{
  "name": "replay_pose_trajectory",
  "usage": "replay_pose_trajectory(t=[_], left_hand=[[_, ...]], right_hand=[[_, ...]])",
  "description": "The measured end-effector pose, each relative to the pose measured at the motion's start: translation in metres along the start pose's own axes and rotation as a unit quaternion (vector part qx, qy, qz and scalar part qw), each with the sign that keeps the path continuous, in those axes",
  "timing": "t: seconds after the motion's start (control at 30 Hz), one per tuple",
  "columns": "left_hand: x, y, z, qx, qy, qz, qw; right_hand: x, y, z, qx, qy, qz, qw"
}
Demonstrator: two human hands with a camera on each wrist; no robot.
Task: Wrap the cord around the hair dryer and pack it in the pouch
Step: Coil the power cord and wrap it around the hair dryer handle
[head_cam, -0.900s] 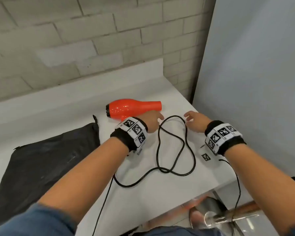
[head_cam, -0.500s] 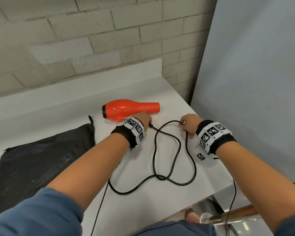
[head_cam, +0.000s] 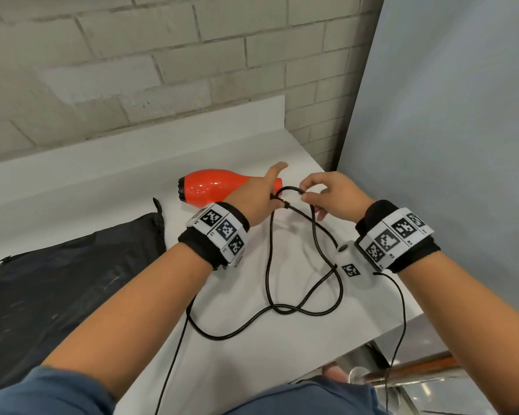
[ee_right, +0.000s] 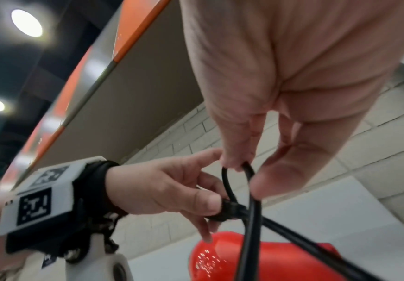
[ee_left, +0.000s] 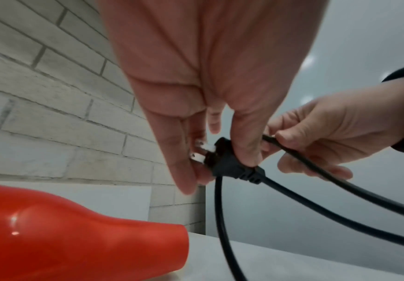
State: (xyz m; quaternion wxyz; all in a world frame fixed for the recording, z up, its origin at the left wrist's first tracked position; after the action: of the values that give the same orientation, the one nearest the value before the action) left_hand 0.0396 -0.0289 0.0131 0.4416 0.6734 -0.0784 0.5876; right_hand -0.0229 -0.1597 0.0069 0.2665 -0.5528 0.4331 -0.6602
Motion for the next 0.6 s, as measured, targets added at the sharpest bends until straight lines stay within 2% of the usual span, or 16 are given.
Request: replay_pose_trajectory(t=[0.1, 0.27, 0.37, 0.5, 0.6], left_hand=[[-0.002, 0.006, 0.002, -0.033, 0.018, 0.008, 0.999], [0.001, -0.003, 0.001, -0.009, 0.034, -0.021, 0.999], [0.010, -0.007, -0.001, -0.010, 0.055, -0.042, 0.998], [0.013, -0.013, -0.003, 0.009, 0.044, -0.078, 0.996], [0.020, -0.024, -0.002, 0.031, 0.113, -0.104, 0.988]], right_hand=[[-0.011, -0.010, -0.006, 0.008, -0.064, 0.034, 0.997], [-0.021, -0.006, -0.013, -0.017, -0.104, 0.000, 0.994], [-0.022, 0.007, -0.016, -0.063, -0.107, -0.021, 0.992], [-0.021, 0.015, -0.018, -0.102, -0.111, 0.023, 0.988], [-0.011, 0.027, -0.018, -0.138, -0.080, -0.006, 0.987]])
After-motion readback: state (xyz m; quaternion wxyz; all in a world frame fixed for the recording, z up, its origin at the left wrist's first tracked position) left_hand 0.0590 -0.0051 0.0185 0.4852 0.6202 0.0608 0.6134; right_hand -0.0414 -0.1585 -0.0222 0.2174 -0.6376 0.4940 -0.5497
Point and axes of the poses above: each hand's wrist, its own z-axis towards the middle knuckle, its own x-axis out of the back of the hand, y = z × x, the point moved 5 cm from there along z, towards the middle knuckle, and after that the axes turned 8 degrees about y, right-handed, at the moved point
